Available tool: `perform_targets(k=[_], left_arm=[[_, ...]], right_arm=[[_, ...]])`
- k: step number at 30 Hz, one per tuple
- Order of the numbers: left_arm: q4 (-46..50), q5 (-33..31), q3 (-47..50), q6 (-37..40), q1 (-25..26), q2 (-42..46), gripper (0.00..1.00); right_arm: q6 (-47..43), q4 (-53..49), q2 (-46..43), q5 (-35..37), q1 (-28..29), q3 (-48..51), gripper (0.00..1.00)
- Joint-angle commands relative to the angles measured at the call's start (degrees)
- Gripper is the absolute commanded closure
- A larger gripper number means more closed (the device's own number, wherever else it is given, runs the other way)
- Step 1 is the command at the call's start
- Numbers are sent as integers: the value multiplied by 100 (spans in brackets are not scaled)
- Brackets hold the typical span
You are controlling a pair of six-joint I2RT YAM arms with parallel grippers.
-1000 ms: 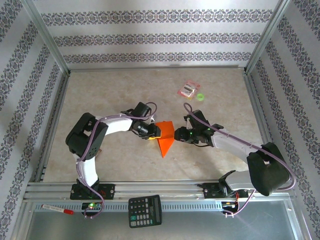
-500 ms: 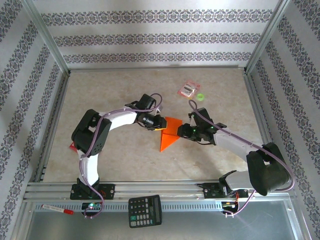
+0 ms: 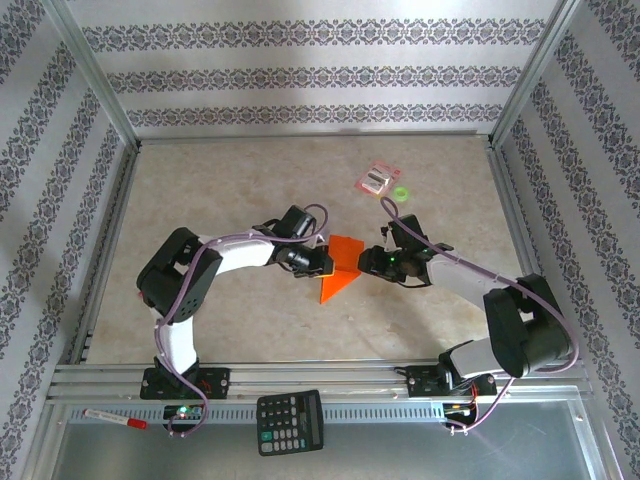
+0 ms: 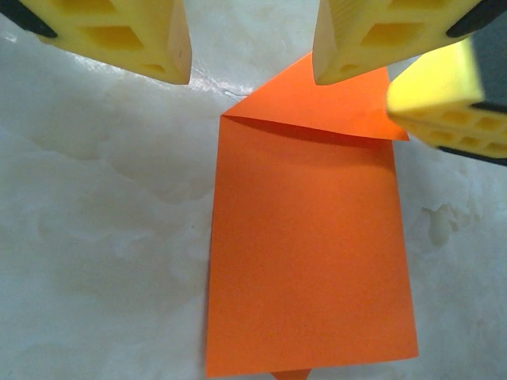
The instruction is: Fold a paper plane with a square sheet of paper (pick it up from the middle)
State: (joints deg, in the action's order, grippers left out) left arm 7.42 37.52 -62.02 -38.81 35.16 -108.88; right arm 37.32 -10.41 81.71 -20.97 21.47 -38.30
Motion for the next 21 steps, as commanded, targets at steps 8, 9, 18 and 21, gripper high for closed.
perform_targets(k=[8, 9, 18, 21], left_arm=[[-410, 159, 182, 30, -158, -342, 100], [-472, 168, 240, -1, -158, -351, 100], [-668, 247, 495, -17, -183, -406, 100], [-694, 263, 522, -6, -193, -398, 100]], right_arm=[[64, 277, 470, -297, 6, -260, 54], [73, 291, 528, -310, 6, -272, 54], [249, 582, 830, -550, 67, -275, 55], [284, 584, 872, -523, 107, -240, 55]])
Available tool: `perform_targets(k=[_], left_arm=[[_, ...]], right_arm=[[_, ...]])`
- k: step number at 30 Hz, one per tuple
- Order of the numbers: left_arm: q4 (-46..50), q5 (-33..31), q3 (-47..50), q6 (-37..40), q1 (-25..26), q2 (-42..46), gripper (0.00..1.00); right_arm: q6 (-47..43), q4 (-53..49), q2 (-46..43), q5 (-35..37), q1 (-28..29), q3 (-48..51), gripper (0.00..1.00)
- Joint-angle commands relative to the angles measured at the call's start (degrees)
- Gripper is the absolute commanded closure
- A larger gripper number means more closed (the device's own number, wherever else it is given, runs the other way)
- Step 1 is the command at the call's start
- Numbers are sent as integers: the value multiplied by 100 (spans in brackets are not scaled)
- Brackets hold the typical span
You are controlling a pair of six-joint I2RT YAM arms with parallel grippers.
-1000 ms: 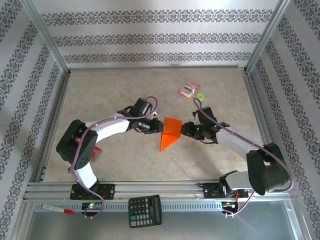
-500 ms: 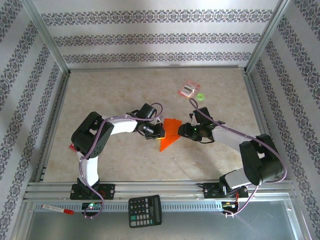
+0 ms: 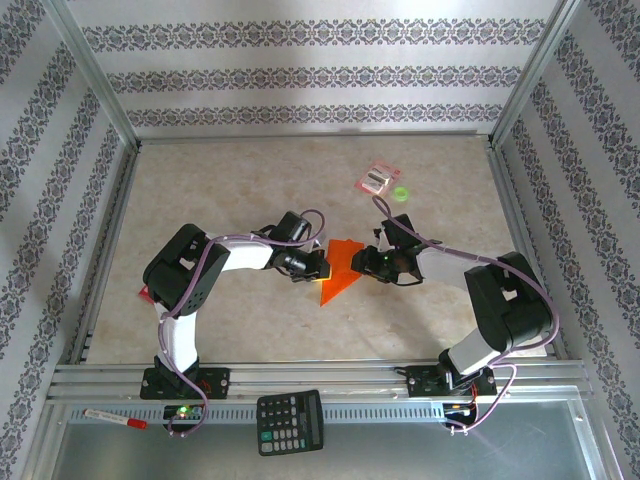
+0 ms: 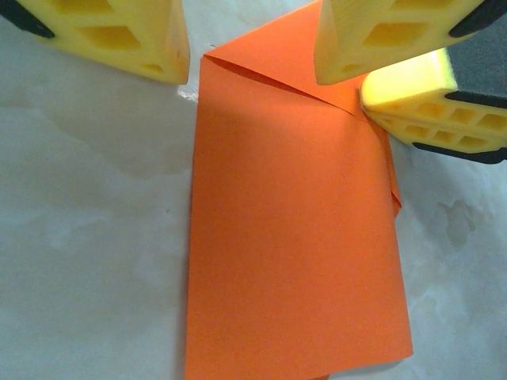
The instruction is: Fold a paper plane with a square sheet of paper (pick it up from the middle)
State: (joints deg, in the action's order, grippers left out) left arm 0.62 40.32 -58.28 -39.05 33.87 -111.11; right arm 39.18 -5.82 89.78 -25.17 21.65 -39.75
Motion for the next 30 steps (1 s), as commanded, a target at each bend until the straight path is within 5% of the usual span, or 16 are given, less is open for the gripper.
perform_targets(k=[1, 23, 30], left_arm=[[-27, -9, 154, 14, -72, -180, 100], [-27, 46, 146, 20, -91, -218, 100], [30, 51, 100, 49, -90, -219, 100]], right_arm=[[107, 155, 84, -113, 89, -69, 55], [546, 684, -27, -594, 159, 63, 57], [341, 137, -322, -102, 136, 172, 58]])
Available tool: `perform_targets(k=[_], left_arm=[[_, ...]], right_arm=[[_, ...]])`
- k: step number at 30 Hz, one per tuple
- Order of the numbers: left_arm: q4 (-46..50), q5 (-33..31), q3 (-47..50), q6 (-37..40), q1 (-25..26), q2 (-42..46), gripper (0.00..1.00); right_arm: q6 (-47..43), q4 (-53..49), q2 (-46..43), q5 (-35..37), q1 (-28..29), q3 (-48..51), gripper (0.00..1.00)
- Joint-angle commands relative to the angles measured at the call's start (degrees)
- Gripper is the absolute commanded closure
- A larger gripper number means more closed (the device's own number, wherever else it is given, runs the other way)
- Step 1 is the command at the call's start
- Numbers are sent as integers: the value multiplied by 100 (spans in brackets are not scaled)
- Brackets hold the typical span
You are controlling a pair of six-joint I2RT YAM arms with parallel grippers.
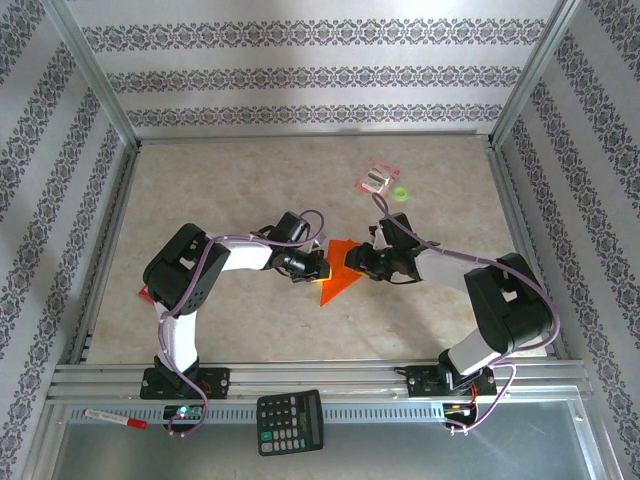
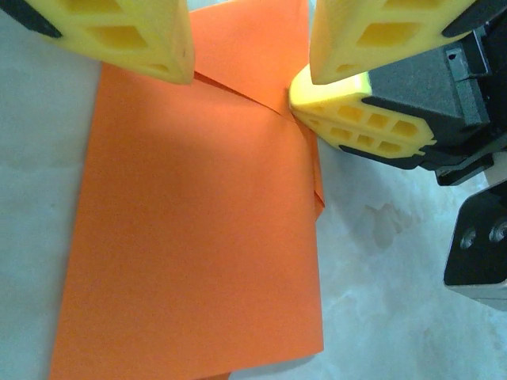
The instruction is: Fold a paper plane with a square sheet of paper (pick it up from the middle)
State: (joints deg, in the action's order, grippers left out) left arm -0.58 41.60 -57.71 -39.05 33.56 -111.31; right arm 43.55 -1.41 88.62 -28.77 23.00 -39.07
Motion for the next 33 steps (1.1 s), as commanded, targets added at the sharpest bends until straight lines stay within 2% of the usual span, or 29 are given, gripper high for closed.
perform_targets(k=[1, 11, 21, 28, 33], left_arm=[[160, -82, 46, 54, -60, -203, 100], [216, -68, 5, 84, -58, -236, 100], [172, -48, 53, 73, -64, -223, 100], [162, -40, 50, 76, -69, -234, 100], [170, -21, 50, 94, -68, -254, 100]], right_arm=[[-126, -357, -219, 345, 26, 110, 57], [-336, -656, -66, 764, 133, -11, 57], [-237, -384, 285, 566, 249, -100, 58], [45, 345, 191, 111, 257, 47, 58], [53, 466, 115, 8, 251, 57, 58]])
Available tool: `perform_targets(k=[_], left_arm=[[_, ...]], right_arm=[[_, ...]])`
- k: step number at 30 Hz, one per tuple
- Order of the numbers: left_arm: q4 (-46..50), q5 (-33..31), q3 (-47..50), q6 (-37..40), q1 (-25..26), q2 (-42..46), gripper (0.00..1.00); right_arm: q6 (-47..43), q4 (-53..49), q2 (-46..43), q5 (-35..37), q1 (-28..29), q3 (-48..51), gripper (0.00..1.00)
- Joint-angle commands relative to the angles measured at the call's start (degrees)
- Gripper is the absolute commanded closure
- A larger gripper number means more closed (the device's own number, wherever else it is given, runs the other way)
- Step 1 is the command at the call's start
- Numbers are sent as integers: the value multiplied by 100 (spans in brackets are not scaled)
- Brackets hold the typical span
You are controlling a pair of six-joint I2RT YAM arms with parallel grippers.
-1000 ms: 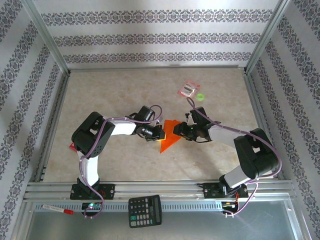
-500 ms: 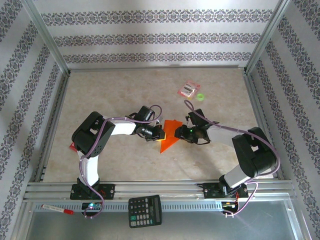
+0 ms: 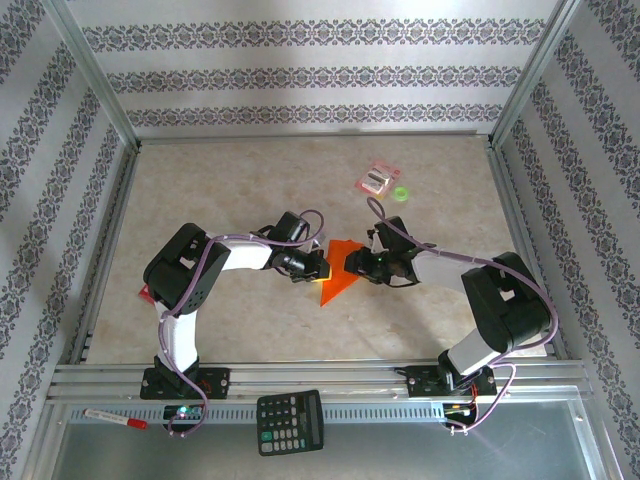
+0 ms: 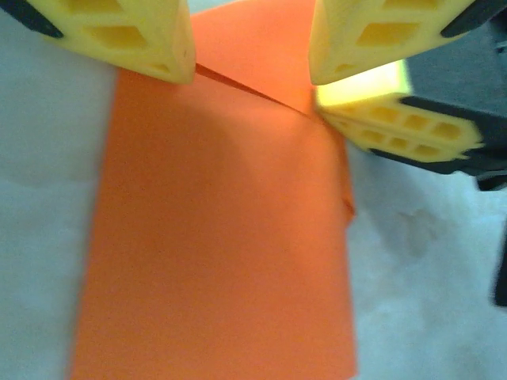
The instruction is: Fold a paper plane with a square sheet of paper (pick it up from the middle)
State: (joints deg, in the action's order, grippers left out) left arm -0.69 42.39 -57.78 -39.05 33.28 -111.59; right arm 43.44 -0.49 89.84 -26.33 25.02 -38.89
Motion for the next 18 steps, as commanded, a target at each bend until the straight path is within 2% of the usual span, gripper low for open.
perform_targets(k=[1, 5, 12, 18], left_arm=[[178, -91, 54, 96, -41, -232, 100], [174, -74, 42, 89, -40, -233, 100], [190, -91, 53, 91, -40, -214, 100], [146, -75, 57, 65, -41, -232, 100]], right_arm=[[52, 374, -36, -246, 41, 55, 58], [-42, 285, -177, -135, -12, 127, 58], [-300, -666, -417, 743, 103, 83, 56], [-362, -703, -353, 886, 170, 69, 56]])
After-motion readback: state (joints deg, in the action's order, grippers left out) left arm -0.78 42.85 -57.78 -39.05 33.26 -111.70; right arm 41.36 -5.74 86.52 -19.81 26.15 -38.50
